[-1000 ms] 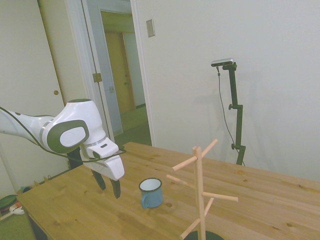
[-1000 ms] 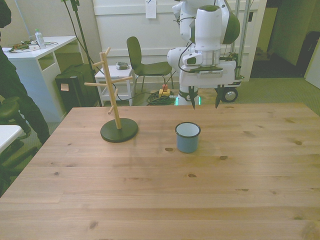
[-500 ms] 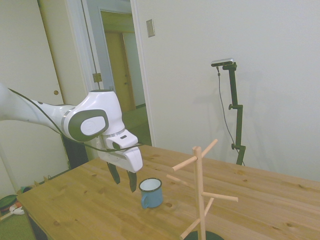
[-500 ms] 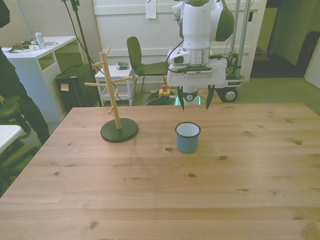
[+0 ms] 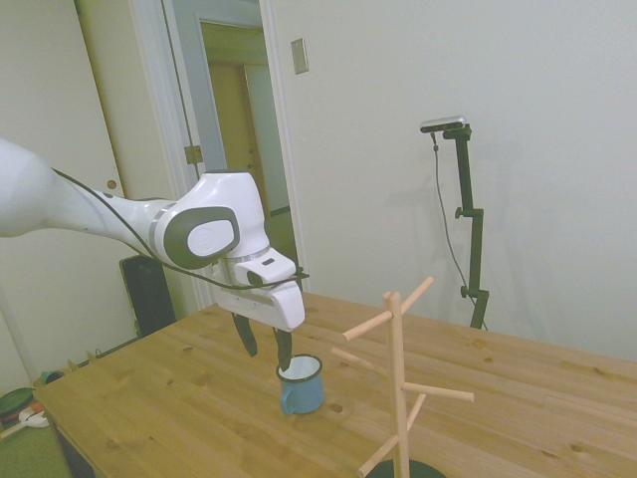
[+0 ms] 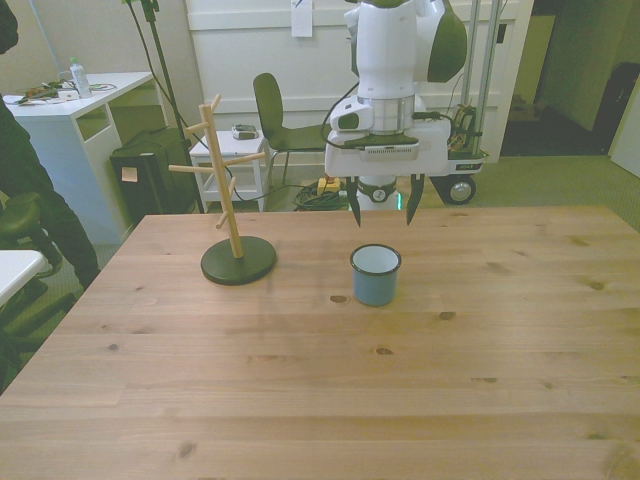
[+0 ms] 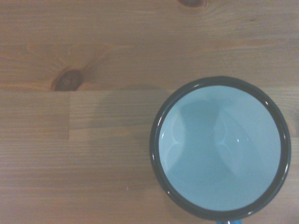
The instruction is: Hang the mug
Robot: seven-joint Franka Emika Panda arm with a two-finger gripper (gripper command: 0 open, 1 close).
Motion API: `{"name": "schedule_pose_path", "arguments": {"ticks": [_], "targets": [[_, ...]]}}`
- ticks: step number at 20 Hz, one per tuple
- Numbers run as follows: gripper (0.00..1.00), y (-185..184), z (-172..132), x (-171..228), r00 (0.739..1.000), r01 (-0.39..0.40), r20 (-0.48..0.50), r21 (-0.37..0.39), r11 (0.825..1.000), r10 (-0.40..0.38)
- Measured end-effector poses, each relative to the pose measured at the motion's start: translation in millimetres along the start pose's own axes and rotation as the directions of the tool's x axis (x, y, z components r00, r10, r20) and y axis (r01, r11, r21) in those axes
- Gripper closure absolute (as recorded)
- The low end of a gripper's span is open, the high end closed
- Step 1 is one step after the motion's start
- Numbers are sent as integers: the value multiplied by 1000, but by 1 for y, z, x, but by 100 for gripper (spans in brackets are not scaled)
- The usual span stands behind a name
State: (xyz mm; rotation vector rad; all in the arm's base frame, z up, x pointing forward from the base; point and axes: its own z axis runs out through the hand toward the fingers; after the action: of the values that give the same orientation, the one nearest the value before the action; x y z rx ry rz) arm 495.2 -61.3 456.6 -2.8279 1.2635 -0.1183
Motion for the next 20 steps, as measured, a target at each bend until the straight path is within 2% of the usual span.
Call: {"name": "schedule_pose_path", "arguments": {"ticks": [7, 20], "targets": [[0, -20, 4, 12, 1000, 13, -1, 0, 1000, -13], [0, -37, 36, 17, 999, 26, 43, -30, 999, -25]]}}
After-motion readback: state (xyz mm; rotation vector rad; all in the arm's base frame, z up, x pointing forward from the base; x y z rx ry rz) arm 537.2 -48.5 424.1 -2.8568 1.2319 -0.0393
